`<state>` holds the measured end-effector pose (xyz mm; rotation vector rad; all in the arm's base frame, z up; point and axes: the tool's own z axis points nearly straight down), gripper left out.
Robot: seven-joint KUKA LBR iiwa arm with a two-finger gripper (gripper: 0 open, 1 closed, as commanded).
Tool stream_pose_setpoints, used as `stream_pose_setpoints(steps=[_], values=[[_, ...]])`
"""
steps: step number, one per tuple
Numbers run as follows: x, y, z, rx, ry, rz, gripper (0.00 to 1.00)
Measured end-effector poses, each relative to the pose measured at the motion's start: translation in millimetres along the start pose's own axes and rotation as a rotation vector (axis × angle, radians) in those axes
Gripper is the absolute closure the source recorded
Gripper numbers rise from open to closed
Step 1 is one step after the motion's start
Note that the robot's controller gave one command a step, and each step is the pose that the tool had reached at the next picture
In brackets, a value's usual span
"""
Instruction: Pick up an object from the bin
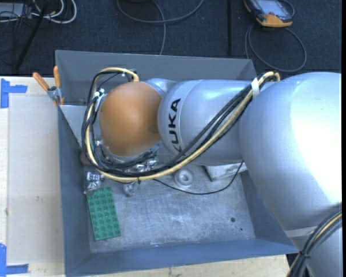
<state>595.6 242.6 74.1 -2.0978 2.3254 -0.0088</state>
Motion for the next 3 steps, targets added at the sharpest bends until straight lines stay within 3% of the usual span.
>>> stream_pose_setpoints(steps=[1,2,3], values=[[-1.2,21,0,0.003,-0.007,-0.515,0.00],[-3.2,22,-3,0.002,-0.012,-0.510,1.00],[-0.6,36,-128,-0.007,-0.004,-0.728,1.00]])
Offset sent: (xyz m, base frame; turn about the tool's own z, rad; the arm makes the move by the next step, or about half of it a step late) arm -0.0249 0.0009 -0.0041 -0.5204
